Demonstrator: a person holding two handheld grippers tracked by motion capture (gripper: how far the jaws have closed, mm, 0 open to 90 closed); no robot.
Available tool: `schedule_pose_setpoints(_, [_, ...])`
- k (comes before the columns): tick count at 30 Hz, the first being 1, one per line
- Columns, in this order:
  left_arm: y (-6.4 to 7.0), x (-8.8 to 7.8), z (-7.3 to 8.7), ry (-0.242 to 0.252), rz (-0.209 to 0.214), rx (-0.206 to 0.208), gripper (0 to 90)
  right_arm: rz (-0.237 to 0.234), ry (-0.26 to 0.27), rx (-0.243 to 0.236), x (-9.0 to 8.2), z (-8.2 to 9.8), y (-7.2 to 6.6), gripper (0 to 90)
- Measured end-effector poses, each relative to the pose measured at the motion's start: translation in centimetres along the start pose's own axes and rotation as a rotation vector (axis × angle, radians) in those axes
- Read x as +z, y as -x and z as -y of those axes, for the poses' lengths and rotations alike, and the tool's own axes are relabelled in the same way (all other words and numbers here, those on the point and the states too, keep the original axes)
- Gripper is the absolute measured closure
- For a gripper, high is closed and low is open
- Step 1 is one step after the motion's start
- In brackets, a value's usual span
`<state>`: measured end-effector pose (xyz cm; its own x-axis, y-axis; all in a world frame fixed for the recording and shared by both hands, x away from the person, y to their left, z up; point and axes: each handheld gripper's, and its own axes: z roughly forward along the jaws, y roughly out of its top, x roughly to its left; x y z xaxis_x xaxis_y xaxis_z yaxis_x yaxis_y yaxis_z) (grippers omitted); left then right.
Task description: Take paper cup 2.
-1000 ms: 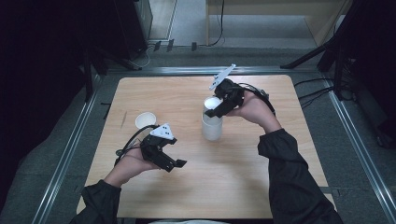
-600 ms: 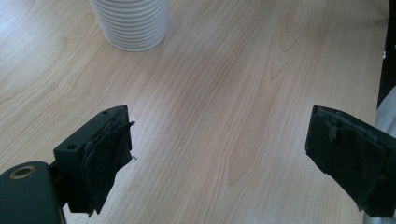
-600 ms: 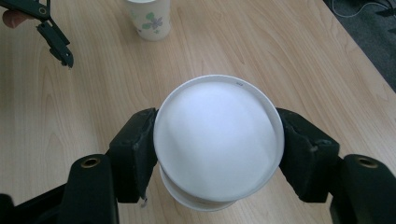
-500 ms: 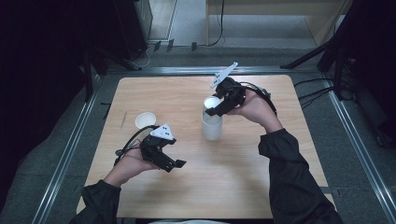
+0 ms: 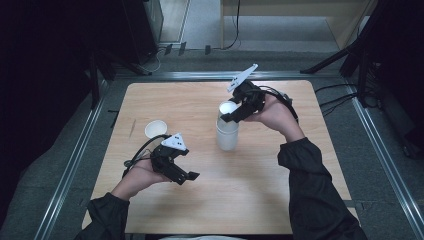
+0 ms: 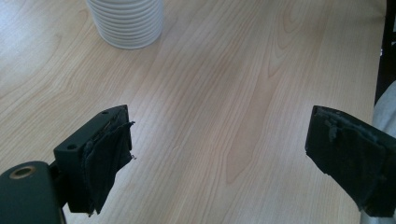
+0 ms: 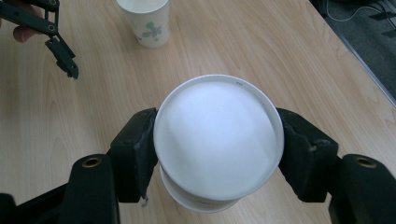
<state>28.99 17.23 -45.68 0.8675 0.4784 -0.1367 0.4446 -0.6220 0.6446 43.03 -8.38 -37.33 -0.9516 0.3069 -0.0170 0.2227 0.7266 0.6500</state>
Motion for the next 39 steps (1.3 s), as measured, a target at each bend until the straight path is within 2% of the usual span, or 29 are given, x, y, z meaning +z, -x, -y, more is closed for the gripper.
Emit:
schedule_pose_setpoints(13, [0.0, 0.0, 0.0, 0.007, 0.008, 0.001, 7.2, 0.022, 0.072, -0.002, -2.7, -0.8, -0.7, 34.9])
schedule_pose_setpoints(16, [-0.2, -0.2, 0.0, 0.022, 0.002, -0.009, 7.7, 0.044, 0.112, -0.018, -4.2, -1.1, -1.0, 35.1])
schedule_pose_setpoints(17, [-0.2, -0.2, 0.0, 0.022, 0.002, -0.009, 7.7, 0.044, 0.112, -0.018, -4.2, -1.1, -1.0, 35.1])
schedule_pose_setpoints(19, [-0.3, -0.3, 0.0, 0.028, -0.003, -0.009, 7.7, 0.053, 0.146, -0.013, -5.5, -1.3, -1.3, 35.1])
schedule_pose_setpoints(25, [-0.2, -0.2, -0.4, 0.035, 0.002, 0.0, 7.7, 0.07, 0.156, 0.0, -7.0, -1.1, -1.8, 35.1])
schedule_pose_setpoints(30, [-0.5, 0.3, -1.4, 0.038, 0.029, 0.011, 7.7, 0.075, 0.142, 0.012, -8.0, 0.1, -2.3, 35.1])
schedule_pose_setpoints(35, [-0.7, 0.9, -2.0, 0.043, 0.038, 0.027, 7.7, 0.077, 0.14, 0.029, -8.8, 1.2, -2.8, 35.2])
schedule_pose_setpoints(39, [-0.8, 1.2, -2.8, 0.065, 0.052, 0.038, 7.7, 0.066, 0.145, 0.048, -9.6, 2.5, -3.3, 35.5])
